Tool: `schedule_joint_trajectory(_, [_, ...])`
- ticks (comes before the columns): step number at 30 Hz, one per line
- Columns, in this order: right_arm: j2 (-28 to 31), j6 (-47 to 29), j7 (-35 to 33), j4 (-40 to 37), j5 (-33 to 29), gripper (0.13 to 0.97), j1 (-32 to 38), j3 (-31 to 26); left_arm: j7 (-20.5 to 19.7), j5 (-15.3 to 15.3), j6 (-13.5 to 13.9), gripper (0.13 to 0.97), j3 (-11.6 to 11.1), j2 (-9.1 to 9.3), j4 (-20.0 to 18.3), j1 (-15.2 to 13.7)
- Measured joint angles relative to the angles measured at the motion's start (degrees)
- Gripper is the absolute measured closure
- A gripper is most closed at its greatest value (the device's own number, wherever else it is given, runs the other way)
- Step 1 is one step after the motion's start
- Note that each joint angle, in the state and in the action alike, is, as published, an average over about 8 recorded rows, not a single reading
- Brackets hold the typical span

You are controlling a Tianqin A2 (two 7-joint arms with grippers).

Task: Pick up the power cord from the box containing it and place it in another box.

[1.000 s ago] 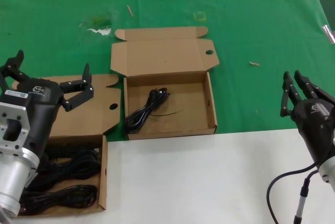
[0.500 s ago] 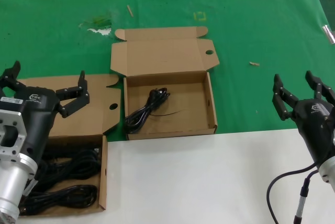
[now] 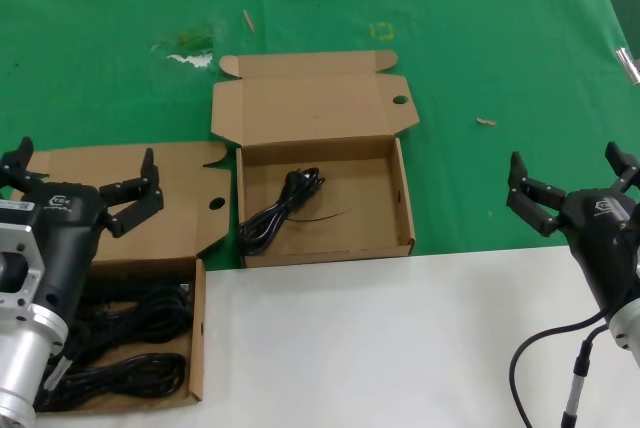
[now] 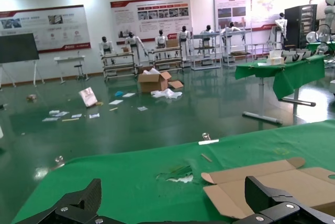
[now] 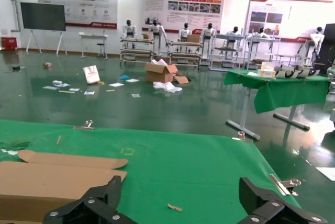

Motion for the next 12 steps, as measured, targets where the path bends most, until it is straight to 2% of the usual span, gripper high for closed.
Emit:
schedule_joint_trajectory(1, [0.0,0.0,0.0,0.0,0.0,0.418,0.0,0.0,-0.1,-0.1,0.0,0.132,0.0,0.03,0.1,0.1])
schedule_joint_trajectory(9, [0.0,0.0,0.0,0.0,0.0,0.255,0.0,0.0,-0.8,-0.5,-0.4,0.132,-0.4,0.25,0.9,0.5])
schedule_joint_trajectory(12, [0.0,0.0,0.0,0.0,0.0,0.255,0.0,0.0,-1.0,-0.6,-0.4,0.132,-0.5,0.3,1.0,0.6])
